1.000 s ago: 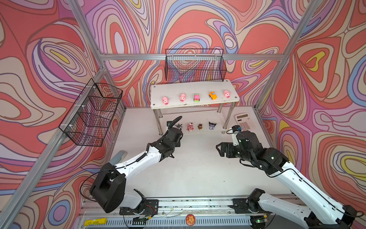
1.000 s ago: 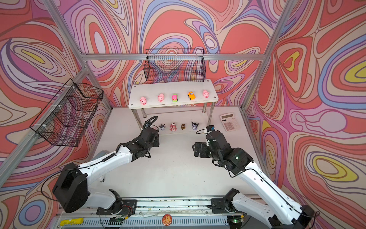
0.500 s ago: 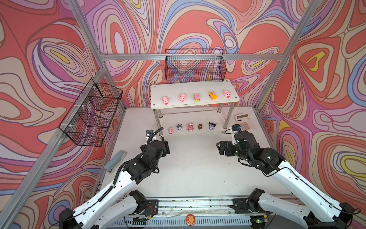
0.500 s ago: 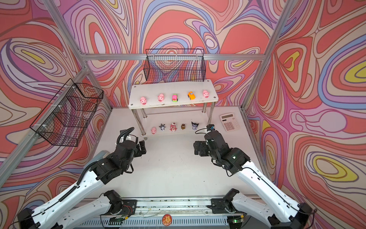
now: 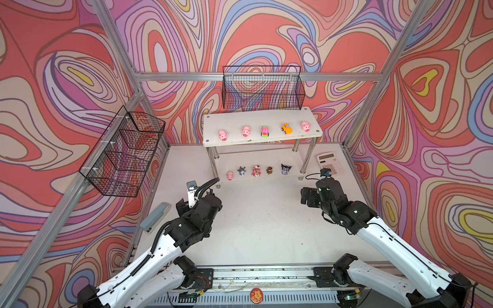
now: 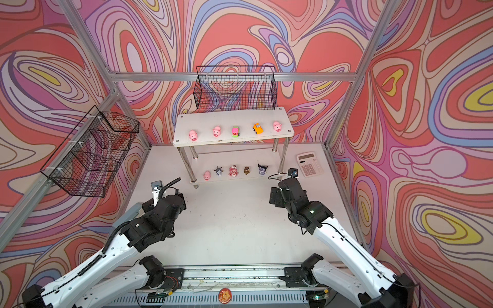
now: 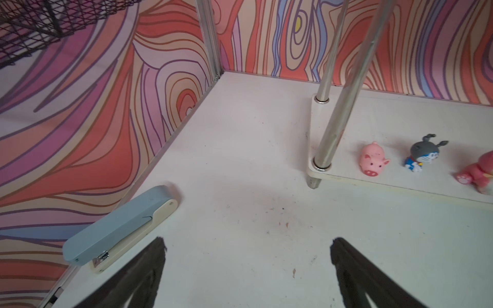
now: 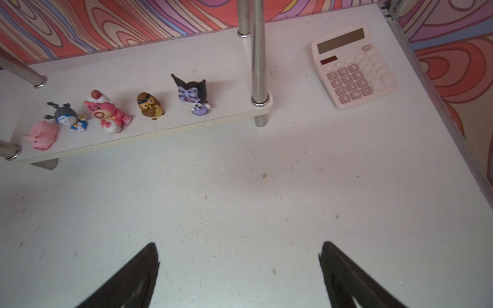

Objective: Organize plastic toys on shelves
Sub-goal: Reset both arms

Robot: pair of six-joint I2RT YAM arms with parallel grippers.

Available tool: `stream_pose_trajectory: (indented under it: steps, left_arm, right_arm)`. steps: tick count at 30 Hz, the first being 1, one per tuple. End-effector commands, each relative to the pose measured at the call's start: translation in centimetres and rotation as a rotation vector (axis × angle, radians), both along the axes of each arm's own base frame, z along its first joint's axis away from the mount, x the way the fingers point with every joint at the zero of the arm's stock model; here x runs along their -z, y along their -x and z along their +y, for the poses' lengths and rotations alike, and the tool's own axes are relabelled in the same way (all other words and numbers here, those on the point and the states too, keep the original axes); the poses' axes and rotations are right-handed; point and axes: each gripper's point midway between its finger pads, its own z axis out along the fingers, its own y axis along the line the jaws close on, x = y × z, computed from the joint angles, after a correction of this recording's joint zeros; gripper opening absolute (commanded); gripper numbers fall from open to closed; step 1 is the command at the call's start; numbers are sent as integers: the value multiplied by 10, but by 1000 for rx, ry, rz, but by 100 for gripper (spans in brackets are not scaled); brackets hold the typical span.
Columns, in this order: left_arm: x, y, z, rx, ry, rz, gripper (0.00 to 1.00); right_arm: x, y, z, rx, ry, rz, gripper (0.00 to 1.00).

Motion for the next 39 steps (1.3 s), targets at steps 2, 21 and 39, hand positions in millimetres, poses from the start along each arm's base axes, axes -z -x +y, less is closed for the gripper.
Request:
stream_pose_trajectory:
  steps: [2,21,39]
  left_arm:
    - [-6,-5,19,-92,-94,-81,100]
    - [86,-64,68,-97,-63,-21,100]
    - [90,-112,53,115,-102,-157,100]
  right_arm:
    - [3,-23,-29,113,18,-66,98]
    - [45,-76,-118,420,242,-277,99]
    - [72,-110,-113,312,273,-372,98]
